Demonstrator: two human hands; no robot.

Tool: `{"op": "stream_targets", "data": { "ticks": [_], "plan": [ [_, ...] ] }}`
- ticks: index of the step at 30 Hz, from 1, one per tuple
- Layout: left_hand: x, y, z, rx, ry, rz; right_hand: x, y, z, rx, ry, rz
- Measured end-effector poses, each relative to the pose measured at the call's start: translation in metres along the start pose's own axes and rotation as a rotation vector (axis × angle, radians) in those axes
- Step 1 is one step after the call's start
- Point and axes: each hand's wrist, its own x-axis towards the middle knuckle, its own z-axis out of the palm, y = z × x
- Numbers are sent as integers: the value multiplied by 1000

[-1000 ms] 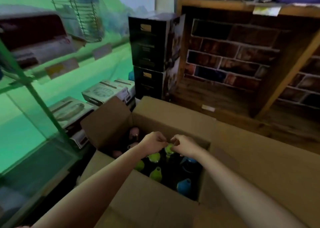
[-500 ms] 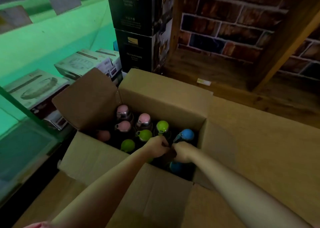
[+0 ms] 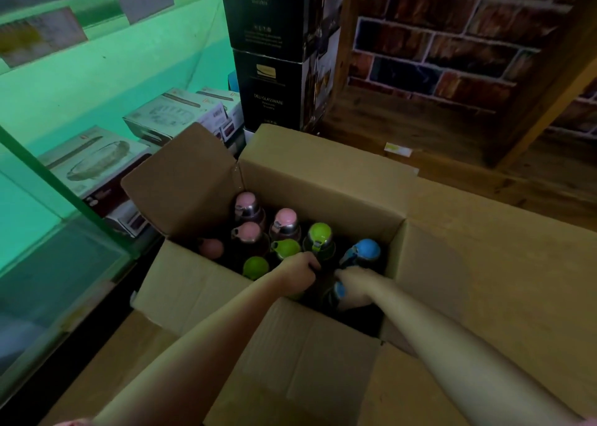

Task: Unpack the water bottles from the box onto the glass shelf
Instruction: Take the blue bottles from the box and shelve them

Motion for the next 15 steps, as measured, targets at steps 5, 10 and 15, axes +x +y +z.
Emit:
{"op": "stream_targets", "data": {
  "ticks": [5,10,15],
  "plan": [
    [-13,11,-27,35,-106,9,-25,-5,-54,211,143,11],
    [-29,29,-62,-13,-13,86,-62,-30,-115,259,284,-109],
    [-56,47,-108,-173,149,121,-94,-63,-163,321,517,-227]
  ]
}}
